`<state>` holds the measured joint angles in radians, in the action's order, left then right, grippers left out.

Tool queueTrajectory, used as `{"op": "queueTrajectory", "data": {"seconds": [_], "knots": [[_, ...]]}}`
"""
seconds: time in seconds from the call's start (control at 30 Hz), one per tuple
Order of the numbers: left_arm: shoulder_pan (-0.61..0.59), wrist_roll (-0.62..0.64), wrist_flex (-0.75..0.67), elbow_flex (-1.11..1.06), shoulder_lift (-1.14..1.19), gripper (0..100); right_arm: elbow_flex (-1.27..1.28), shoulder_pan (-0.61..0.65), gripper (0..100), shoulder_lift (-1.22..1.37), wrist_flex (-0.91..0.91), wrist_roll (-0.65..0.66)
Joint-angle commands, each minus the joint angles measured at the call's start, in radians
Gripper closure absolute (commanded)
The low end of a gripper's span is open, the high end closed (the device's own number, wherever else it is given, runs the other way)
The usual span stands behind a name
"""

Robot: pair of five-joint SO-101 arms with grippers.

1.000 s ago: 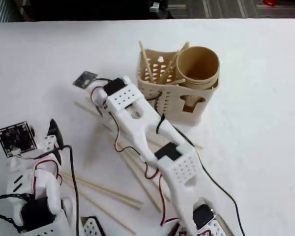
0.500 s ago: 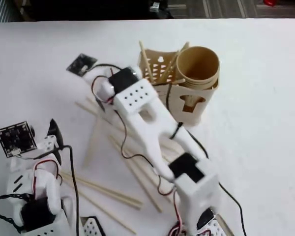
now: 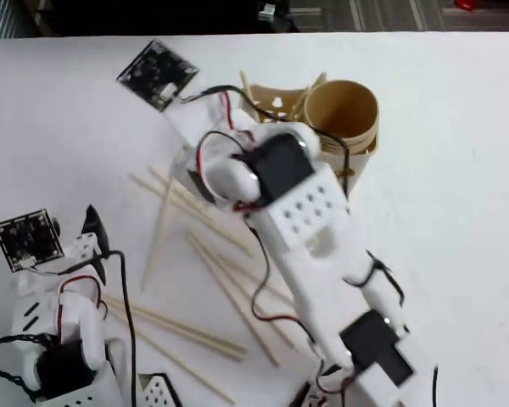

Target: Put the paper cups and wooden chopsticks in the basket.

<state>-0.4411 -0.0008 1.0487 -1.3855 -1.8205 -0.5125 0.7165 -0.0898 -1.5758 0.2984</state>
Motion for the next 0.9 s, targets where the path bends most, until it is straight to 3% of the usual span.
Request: {"op": "queueTrajectory", "data": {"seconds": [0.0,0.57,0.87], "knots": [[-0.005,0.003,-0.021,0.000,-0.007,80,-0.015,-0.004,98.1,-0.114,0.081,-0.034],[-0.005,0.000,-0.021,-0.002,-0.007,80,0.003,-0.239,98.1,-0.298,0.579,-0.068],[-0.005,0.000,-0.021,-0.002,-0.007,80,0.350,-0.331,98.1,-0.300,0.975,-0.074]]}}
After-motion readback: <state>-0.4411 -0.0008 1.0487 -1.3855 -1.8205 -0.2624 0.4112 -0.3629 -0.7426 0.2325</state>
